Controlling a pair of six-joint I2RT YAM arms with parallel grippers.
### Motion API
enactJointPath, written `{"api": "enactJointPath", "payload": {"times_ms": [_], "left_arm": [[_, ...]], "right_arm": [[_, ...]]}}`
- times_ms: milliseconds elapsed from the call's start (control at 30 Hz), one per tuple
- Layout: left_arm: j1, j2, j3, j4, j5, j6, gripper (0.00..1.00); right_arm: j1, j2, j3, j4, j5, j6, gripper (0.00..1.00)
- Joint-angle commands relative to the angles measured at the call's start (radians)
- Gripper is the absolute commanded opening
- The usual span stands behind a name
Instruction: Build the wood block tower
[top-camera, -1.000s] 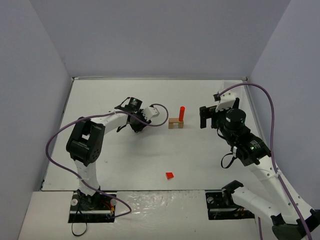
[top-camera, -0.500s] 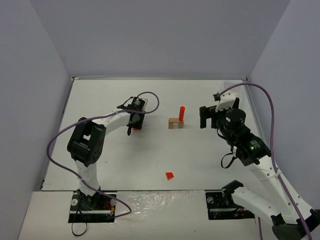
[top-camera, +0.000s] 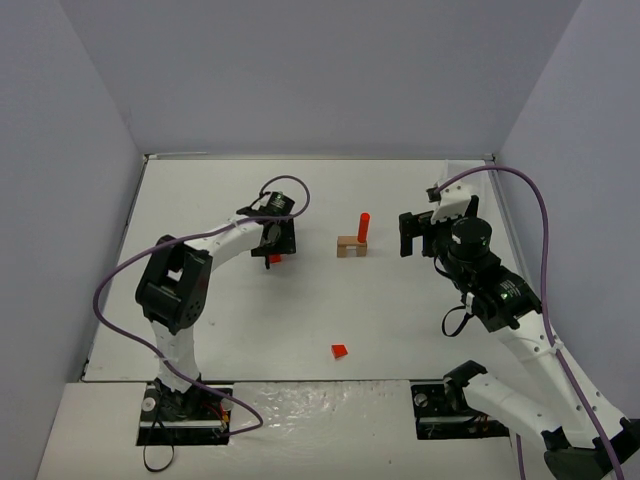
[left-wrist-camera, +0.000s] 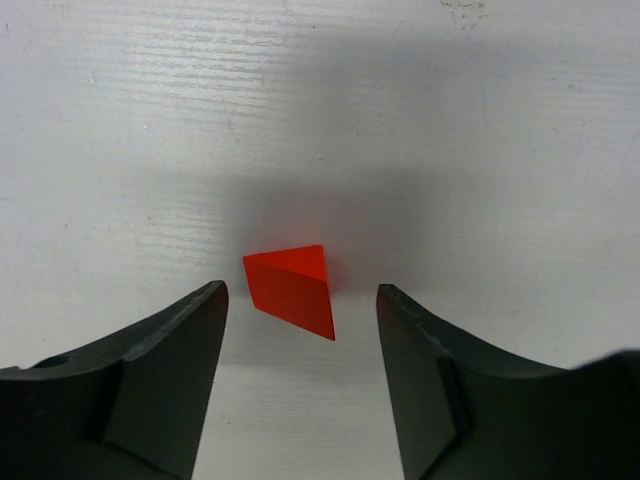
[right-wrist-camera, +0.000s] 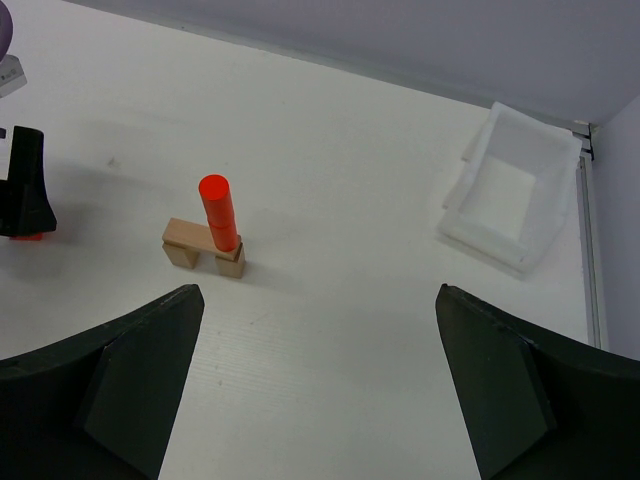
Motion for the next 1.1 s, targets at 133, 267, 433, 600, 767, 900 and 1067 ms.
{"api": "enactJointPath", "payload": {"times_ms": [133, 267, 433, 600, 767, 900, 1067], "left_arm": [[0.011, -0.239, 0.027, 0.043, 0.04, 0.371, 0.61], [0.056, -0.294, -0.034, 0.078, 0.229, 0.664, 0.61], [0.113, -0.278, -0.068, 0.045, 0.457, 0.949, 0.61], [0.162, -0.229, -0.07, 0.002, 0.525, 1.112, 0.61], [0.171, -0.199, -0.083, 0.008, 0.587, 1.148, 0.61], [0.171, -0.174, -0.095, 0.012, 0.603, 1.168, 0.61], [0.165, -0.141, -0.091, 0.02, 0.607, 1.174, 0.61]], "right_arm": [[-0.008, -0.016, 0.021, 0.048, 0.009, 0.001, 1.0], [-0.009, -0.017, 0.015, 0.049, 0.006, 0.002, 1.0], [-0.008, -0.013, 0.021, 0.048, 0.002, -0.005, 1.0], [-0.008, -0.022, 0.024, 0.047, 0.001, -0.011, 1.0], [-0.008, -0.031, 0.018, 0.043, 0.001, -0.013, 1.0], [-0.008, -0.033, 0.017, 0.042, 0.002, -0.018, 1.0], [-0.009, -0.029, 0.017, 0.04, 0.001, -0.02, 1.0]]}}
